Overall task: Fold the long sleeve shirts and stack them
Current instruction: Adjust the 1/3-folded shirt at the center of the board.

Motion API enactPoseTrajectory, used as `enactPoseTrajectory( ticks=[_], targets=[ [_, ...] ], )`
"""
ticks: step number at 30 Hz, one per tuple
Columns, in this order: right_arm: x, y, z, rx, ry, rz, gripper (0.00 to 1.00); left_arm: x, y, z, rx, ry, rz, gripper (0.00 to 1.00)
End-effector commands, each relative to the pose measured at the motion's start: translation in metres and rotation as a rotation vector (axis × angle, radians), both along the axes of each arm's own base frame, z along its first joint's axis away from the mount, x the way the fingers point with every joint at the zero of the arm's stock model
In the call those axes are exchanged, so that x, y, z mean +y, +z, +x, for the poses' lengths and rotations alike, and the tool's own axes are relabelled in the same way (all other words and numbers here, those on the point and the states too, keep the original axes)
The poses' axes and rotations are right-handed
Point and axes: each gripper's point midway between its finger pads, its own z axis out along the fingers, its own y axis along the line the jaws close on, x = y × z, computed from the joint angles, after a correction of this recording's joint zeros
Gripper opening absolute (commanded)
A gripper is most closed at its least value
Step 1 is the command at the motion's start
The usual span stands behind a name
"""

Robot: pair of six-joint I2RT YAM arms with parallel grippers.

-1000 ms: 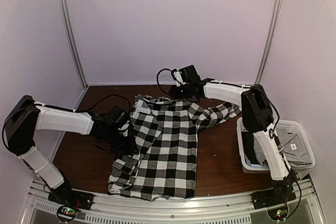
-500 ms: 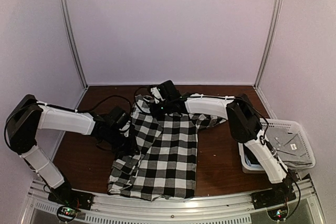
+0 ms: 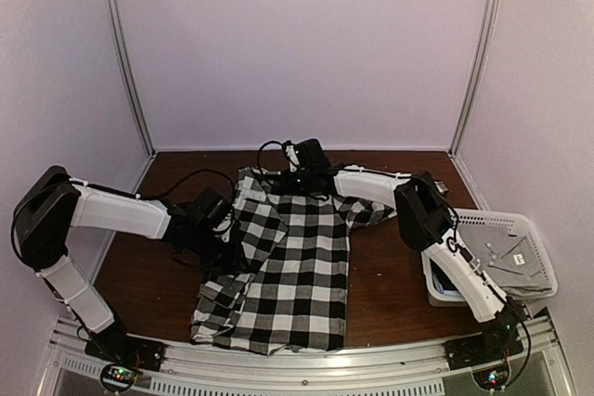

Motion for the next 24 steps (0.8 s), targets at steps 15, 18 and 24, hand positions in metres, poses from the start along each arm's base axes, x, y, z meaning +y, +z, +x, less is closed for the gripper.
enactPoseTrajectory(
  ticks=[15,18,24],
  targets=[
    [-0.048,0.028,0.079,0.144,-0.145,0.606,0.25,-0.007,0.006,0.002,-0.015,-0.007,-0.042,0.33],
    [-0.051,0.032,0.08,0.136,-0.132,0.61,0.29,-0.007,0.006,0.003,-0.016,-0.008,-0.045,0.33],
    [-0.061,0.058,0.085,0.091,-0.09,0.601,0.39,-0.01,0.01,0.005,-0.028,-0.01,-0.056,0.33]
  ],
)
